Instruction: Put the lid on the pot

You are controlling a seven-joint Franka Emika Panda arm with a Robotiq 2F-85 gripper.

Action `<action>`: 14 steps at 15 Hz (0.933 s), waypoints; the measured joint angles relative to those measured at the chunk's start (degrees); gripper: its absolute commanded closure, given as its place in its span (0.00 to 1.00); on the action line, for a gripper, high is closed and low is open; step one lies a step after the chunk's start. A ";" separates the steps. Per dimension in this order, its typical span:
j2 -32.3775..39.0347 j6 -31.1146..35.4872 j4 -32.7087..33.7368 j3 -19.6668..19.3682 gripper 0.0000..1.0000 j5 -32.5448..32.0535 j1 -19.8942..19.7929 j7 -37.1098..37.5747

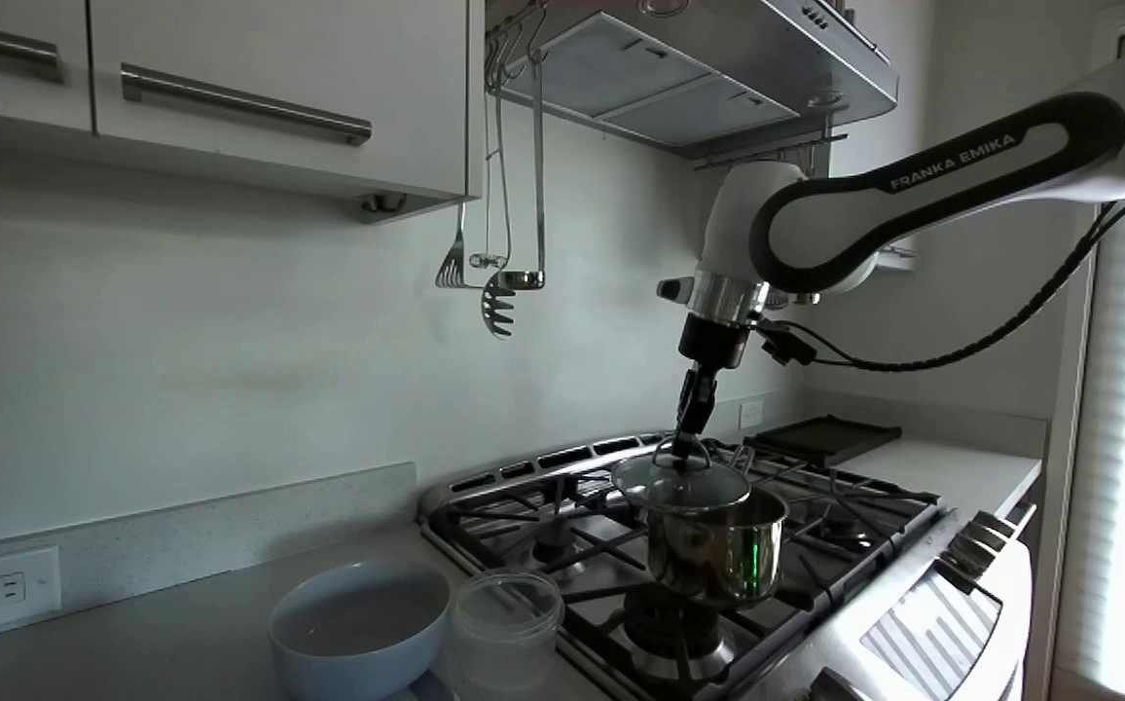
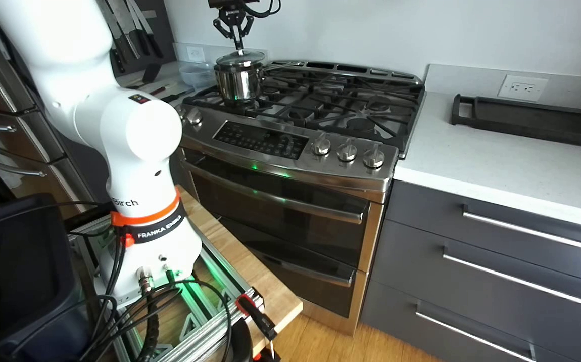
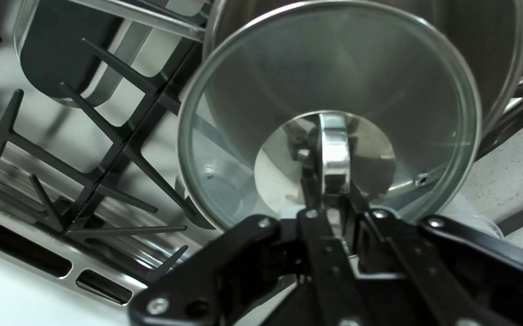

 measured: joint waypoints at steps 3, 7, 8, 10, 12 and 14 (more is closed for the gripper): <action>-0.26 -0.21 -0.21 0.16 0.96 -0.10 0.00 1.72; -0.99 -0.77 -0.72 0.38 0.96 -0.31 -0.01 6.23; -1.23 -0.86 -0.87 0.38 0.96 -0.31 -0.05 7.40; -1.95 -0.93 -1.48 0.38 0.96 -0.35 -0.21 9.81; -2.61 -1.43 -2.04 0.37 0.96 -0.41 -0.48 12.14; -3.09 -1.97 -2.49 0.33 0.96 -0.40 -0.75 13.74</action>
